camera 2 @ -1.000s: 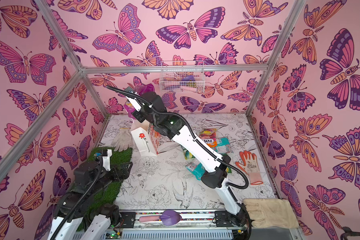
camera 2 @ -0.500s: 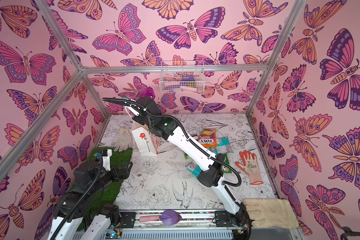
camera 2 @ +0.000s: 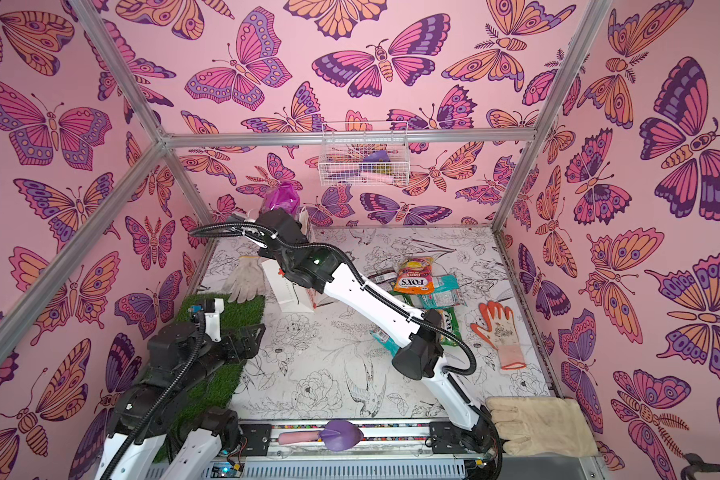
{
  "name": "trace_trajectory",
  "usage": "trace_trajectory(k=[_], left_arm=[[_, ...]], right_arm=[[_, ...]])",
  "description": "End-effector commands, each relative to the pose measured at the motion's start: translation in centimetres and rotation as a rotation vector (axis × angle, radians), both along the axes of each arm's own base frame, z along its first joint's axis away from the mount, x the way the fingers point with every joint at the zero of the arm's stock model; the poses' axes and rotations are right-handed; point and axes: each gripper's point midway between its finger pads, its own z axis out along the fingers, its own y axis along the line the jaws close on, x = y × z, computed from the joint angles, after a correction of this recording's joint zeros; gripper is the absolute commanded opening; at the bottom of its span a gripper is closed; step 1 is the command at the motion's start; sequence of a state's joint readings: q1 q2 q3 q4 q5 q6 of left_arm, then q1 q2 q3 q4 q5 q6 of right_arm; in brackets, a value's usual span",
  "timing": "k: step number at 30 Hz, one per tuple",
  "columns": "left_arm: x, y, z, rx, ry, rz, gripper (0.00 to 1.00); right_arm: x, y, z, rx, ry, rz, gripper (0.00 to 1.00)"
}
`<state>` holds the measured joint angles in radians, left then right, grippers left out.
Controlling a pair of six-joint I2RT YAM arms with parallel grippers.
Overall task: Place the snacks into the paper bag
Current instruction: 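Carry the purple bag with the right gripper above the white paper bag, then lower the purple bag into the paper bag and open the right gripper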
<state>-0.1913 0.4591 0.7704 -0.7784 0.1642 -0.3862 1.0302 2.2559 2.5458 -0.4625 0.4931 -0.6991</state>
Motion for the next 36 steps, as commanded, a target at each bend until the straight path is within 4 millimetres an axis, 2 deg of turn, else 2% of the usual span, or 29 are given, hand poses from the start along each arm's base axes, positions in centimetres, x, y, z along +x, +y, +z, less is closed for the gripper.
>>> trace_trajectory(k=[1,15,22,36], left_arm=[[0.1,0.0,-0.3,-0.001,-0.001,0.006,0.99],[0.1,0.1,-0.4,0.002,0.003,0.009,0.99],[0.1,0.1,-0.4,0.003,0.003,0.01,0.99],[0.1,0.1,-0.4,0.002,0.003,0.008,0.99]], right_arm=[[-0.2,-2.2,6.0,0.085,-0.12,-0.052,0.0],[0.5,-2.7,4.0,0.005,-0.119,-0.101,0.0],[0.5,-2.9,3.8,-0.015,-0.126,-0.116,0.0],[0.2,-3.2,3.5,-0.035,-0.133,-0.14,0.11]])
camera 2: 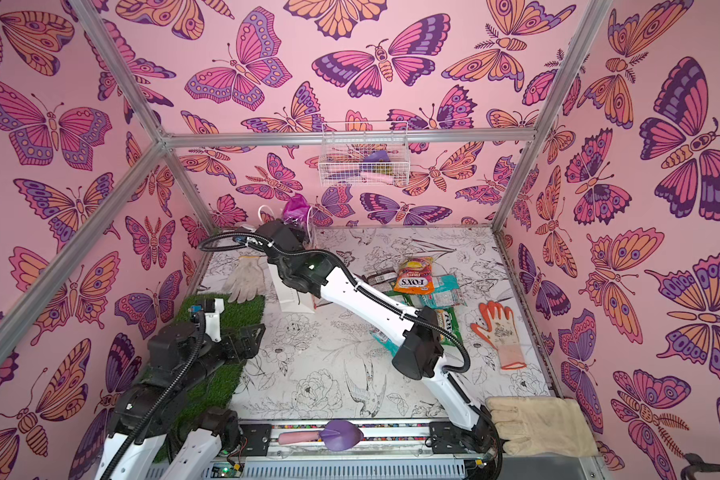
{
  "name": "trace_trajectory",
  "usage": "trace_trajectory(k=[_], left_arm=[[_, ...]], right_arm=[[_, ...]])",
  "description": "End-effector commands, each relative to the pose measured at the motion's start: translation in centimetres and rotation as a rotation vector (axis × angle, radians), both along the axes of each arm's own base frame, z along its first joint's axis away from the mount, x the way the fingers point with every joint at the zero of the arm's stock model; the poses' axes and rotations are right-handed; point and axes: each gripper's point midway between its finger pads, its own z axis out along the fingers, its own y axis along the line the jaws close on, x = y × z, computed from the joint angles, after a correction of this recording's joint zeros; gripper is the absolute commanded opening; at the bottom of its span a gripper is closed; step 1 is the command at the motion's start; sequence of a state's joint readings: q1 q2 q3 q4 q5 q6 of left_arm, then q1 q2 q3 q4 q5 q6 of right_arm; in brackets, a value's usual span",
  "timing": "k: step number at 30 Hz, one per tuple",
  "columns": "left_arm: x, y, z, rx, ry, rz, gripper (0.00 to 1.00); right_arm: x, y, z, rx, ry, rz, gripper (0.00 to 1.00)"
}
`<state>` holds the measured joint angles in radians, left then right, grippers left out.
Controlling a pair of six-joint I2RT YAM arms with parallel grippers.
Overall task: Place the snacks into the paper bag
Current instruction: 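Lower the purple bag into the paper bag and open the right gripper, then withdraw the right gripper from the paper bag back over the snack pile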
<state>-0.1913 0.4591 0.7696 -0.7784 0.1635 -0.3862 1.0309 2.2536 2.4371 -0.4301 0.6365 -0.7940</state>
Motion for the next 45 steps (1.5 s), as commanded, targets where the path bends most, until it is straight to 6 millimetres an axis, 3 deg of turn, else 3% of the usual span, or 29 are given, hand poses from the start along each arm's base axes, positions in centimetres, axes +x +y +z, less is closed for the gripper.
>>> trace_trajectory(k=[1,27,29,33,43,45], left_arm=[[0.1,0.1,-0.4,0.001,0.002,0.007,0.99],[0.1,0.1,-0.3,0.001,-0.001,0.009,0.99],[0.1,0.1,-0.4,0.001,-0.001,0.009,0.99],[0.1,0.1,-0.3,0.0,-0.001,0.007,0.99],[0.1,0.0,-0.5,0.001,0.008,0.007,0.99],[0.1,0.0,-0.5,0.001,0.009,0.006,0.99]], right_arm=[[-1.3,-1.7,7.0,0.129,-0.104,-0.015,0.12],[-2.7,-2.0,8.6,0.176,-0.101,-0.012,0.29],[-3.0,-2.2,8.7,0.189,-0.089,-0.013,0.33],[-3.5,-3.0,8.9,0.216,-0.051,-0.02,0.55],[-4.3,-6.4,7.5,0.257,0.027,-0.115,0.99],[-4.5,-7.3,7.1,0.267,0.04,-0.139,0.99]])
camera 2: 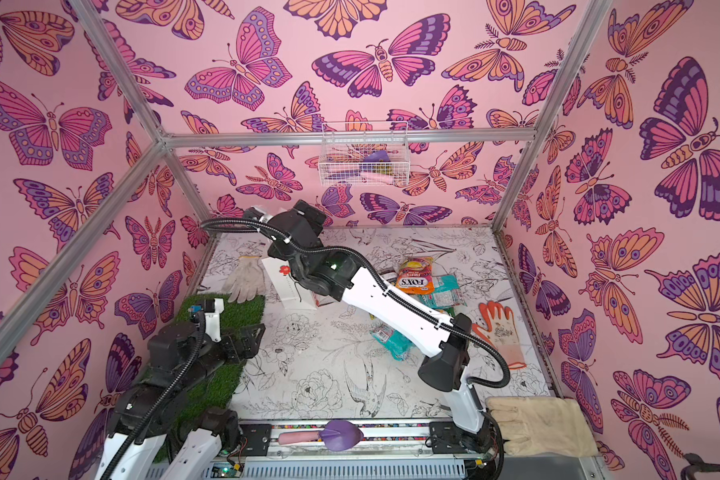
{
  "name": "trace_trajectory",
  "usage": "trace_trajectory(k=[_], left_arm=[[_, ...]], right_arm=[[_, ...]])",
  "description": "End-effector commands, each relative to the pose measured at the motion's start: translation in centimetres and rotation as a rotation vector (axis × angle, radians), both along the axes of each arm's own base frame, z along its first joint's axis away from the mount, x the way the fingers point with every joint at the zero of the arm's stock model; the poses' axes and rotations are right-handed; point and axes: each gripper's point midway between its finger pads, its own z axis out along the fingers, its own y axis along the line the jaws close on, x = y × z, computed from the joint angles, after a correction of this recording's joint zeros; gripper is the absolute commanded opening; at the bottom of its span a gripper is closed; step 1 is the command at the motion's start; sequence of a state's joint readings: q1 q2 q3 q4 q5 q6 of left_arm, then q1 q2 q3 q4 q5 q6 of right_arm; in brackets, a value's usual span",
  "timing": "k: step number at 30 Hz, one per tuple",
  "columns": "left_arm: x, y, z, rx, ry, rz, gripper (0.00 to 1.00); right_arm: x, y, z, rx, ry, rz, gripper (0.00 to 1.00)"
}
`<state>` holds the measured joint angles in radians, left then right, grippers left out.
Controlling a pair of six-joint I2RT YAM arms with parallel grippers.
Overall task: Place the snacks into the paper bag
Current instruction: 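Withdraw the right gripper from the paper bag back over the snack pile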
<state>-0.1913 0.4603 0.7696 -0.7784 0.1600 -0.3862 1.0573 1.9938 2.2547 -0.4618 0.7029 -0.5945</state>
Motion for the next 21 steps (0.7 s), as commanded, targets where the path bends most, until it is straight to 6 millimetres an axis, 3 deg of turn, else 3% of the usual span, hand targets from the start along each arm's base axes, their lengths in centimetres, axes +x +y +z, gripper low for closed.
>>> trace_trajectory(k=[1,8,16,21], left_arm=[[0.1,0.0,-0.5,-0.001,0.007,0.002,0.99],[0.2,-0.2,-0.6,-0.001,0.016,-0.004,0.99],[0.3,-0.3,-0.8,-0.002,0.026,-0.012,0.99],[0.2,-0.6,-0.8,0.001,0.028,-0.023,0.99]], right_arm=[[-0.7,-2.5,0.7,0.071,0.024,-0.07,0.99],[-1.3,-7.3,-1.5,0.133,0.129,-0.157,0.99],[-2.5,-14.5,-5.6,0.262,0.301,-0.257,0.99],[-3.2,-18.0,-8.6,0.326,0.411,-0.32,0.99]])
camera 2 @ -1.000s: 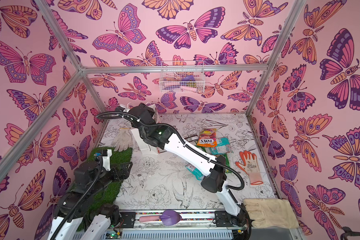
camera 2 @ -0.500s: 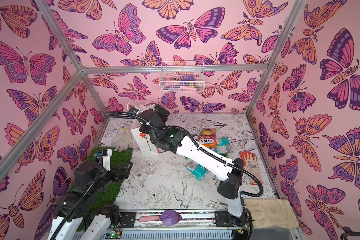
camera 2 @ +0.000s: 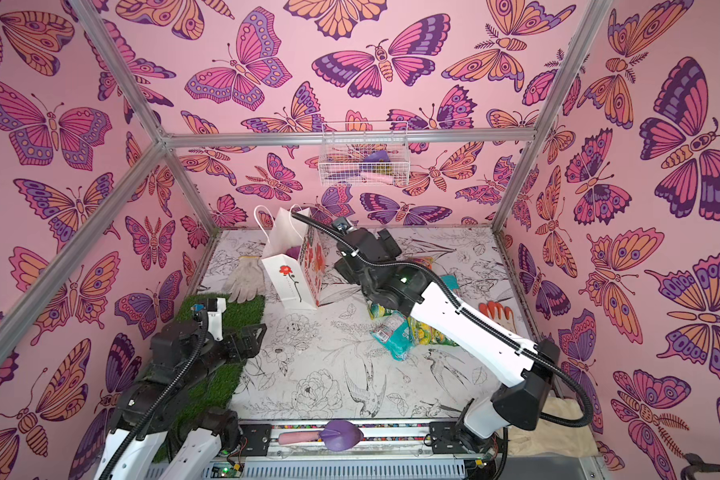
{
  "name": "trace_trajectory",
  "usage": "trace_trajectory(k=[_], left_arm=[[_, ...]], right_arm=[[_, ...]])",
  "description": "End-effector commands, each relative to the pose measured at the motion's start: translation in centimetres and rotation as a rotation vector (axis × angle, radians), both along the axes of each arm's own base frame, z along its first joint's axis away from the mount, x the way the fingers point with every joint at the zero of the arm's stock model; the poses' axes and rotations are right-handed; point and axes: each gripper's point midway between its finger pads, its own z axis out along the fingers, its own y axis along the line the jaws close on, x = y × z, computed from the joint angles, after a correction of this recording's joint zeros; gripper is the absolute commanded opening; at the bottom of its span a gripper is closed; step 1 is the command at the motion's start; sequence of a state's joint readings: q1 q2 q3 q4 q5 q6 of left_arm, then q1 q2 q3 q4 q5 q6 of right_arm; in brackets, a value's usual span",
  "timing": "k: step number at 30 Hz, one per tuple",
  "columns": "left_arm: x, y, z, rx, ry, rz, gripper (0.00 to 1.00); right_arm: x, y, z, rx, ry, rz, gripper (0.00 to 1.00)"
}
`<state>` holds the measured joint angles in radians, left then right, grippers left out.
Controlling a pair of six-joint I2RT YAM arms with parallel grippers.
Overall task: Place the snacks into the paper bag
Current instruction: 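Withdraw the right gripper from the paper bag back over the snack pile, then lower the right gripper onto the teal-and-red snack packet and close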
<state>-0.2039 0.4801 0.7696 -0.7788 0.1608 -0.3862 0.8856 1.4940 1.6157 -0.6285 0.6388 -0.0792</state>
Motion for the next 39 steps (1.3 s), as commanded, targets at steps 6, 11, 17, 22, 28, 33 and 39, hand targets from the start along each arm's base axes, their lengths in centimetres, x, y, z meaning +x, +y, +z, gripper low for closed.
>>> trace_trajectory(k=[6,11,17,22,28,33,39], left_arm=[[-0.1,-0.5,-0.4,0.001,0.002,-0.02,0.99],[-0.1,-0.6,-0.5,0.0,0.006,-0.027,0.99],[-0.1,-0.7,-0.5,-0.001,0.009,-0.031,0.99],[-0.1,-0.8,-0.6,0.0,0.013,-0.038,0.99],[-0.1,-0.9,-0.6,-0.001,0.017,-0.04,0.99],[-0.1,-0.9,-0.6,-0.001,0.019,-0.043,0.99],[-0.1,-0.9,-0.7,0.0,0.018,-0.041,0.99]], right_arm=[[-1.1,-5.3,-6.6,0.211,0.268,-0.163,0.99],[-2.0,-7.0,-9.5,0.229,0.331,-0.217,0.99],[-3.1,-7.8,-12.9,0.248,0.457,-0.285,0.99],[-4.8,-6.6,-14.4,0.254,0.613,-0.258,0.99],[-7.1,-4.8,-17.8,0.277,0.737,-0.134,0.99],[-7.8,-5.4,-19.4,0.249,0.737,-0.153,0.99],[-8.1,-5.4,-21.7,0.1,0.76,-0.163,0.99]])
